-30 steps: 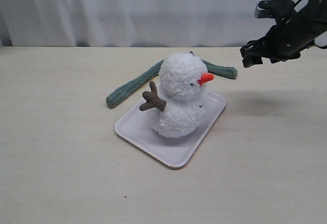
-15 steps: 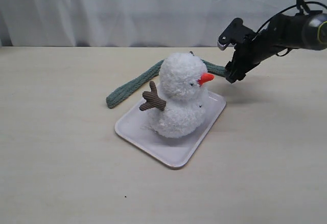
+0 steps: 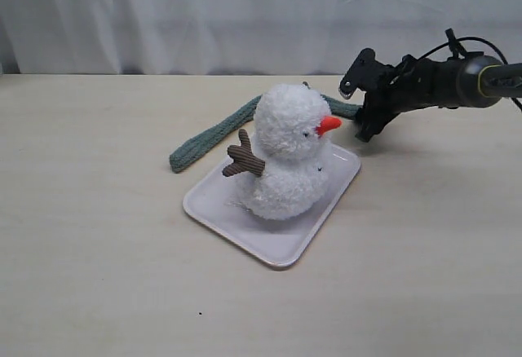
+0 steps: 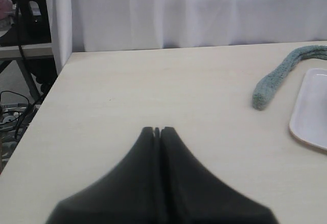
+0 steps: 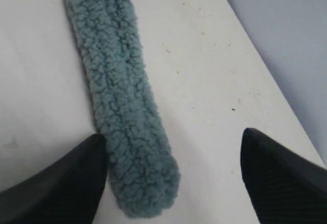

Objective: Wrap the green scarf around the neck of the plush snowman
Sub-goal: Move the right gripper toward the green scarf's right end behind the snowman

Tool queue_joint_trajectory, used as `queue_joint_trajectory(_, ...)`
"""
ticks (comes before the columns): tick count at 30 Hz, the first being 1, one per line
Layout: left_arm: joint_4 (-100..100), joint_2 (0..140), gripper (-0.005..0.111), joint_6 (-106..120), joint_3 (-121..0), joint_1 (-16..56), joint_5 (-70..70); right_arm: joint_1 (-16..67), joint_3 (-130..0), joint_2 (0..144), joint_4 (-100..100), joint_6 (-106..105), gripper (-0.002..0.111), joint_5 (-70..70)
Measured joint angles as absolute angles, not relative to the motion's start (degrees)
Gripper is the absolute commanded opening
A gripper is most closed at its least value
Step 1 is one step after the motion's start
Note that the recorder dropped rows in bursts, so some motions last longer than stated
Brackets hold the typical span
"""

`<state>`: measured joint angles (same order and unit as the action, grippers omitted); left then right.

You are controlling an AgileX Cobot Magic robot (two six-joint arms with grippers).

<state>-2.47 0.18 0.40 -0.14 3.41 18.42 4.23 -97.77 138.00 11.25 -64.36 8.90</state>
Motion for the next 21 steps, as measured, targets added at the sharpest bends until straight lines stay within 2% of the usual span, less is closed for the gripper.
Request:
queue_joint_trajectory(5, -2.5, 0.2, 0.000, 0.4, -0.1, 3.4, 18.4, 4.2, -97.9, 138.9, 11.3, -64.7, 0.036, 7.0)
queue_joint_trajectory(10, -2.5, 0.2, 0.000, 0.4, -0.1, 3.4, 18.4, 4.2, -97.9, 139.4, 12.0, -63.7, 0.004, 7.6)
queue_joint_trajectory(21, -2.5, 0.2, 0.000, 0.4, -0.1, 3.4, 18.4, 4.2, -97.7, 136.2, 12.0, -60.8, 0.004, 15.6)
